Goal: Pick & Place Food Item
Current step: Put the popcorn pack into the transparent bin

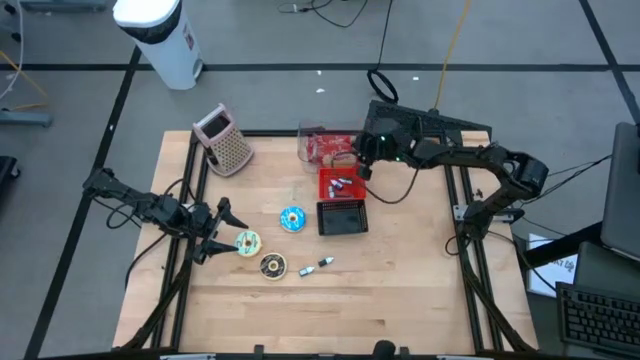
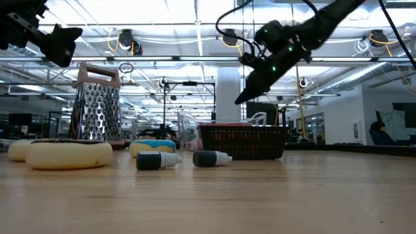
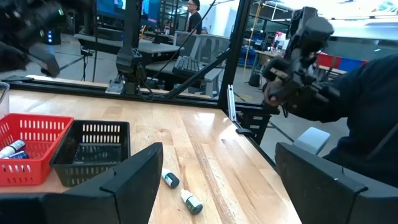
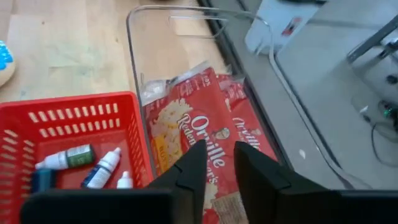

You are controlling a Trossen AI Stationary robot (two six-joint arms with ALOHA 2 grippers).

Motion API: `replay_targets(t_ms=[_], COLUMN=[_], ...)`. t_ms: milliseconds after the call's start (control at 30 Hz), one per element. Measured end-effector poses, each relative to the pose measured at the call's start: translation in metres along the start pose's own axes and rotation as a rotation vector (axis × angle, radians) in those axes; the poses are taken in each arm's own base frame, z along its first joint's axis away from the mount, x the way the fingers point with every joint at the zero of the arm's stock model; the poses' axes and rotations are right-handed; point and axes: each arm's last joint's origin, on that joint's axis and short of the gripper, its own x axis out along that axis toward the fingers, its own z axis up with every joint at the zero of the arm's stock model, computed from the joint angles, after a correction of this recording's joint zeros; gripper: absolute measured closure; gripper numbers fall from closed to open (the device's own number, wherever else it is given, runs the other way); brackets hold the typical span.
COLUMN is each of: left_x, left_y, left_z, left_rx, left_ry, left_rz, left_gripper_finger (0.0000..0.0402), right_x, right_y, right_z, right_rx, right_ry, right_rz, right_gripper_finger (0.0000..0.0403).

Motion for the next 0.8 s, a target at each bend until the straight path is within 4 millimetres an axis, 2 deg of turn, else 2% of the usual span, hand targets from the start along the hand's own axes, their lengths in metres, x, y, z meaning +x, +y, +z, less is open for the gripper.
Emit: replay_targets(t_ms=[133,267,533,700,800], left_x=[0.000,0.000,0.000,0.000,0.000], left_y=[0.000,0.000,0.000,0.000,0.000], left_z=[0.000,0.000,0.000,0.000,0.000], left_rx=[0.000,0.000,0.000,0.000,0.000], left_ry=[0.000,0.000,0.000,0.000,0.000], left_rz=[0.000,0.000,0.000,0.000,0.000], left_gripper_finger=[0.0091,0.0091,0.0091,0.0091,0.0091], right_x=[-0.002,0.012,0.068,0.081,0.082], right_y=[-0.006,-0.007,0.000,-0.013,-0.019], right_z=[0.023,0.024,-0.010,-0.026,-0.030], right_rx=[-0.002,-0.015,-0.063,-0.049,-0.019], right_ry=[0.032,0.092,0.198,0.268,0.272], right_rz=[0.020,0.049,0.067,-0.058,-0.075], right_gripper_finger=[0.0389,0.0398,0.0402,0.0402,0.0403])
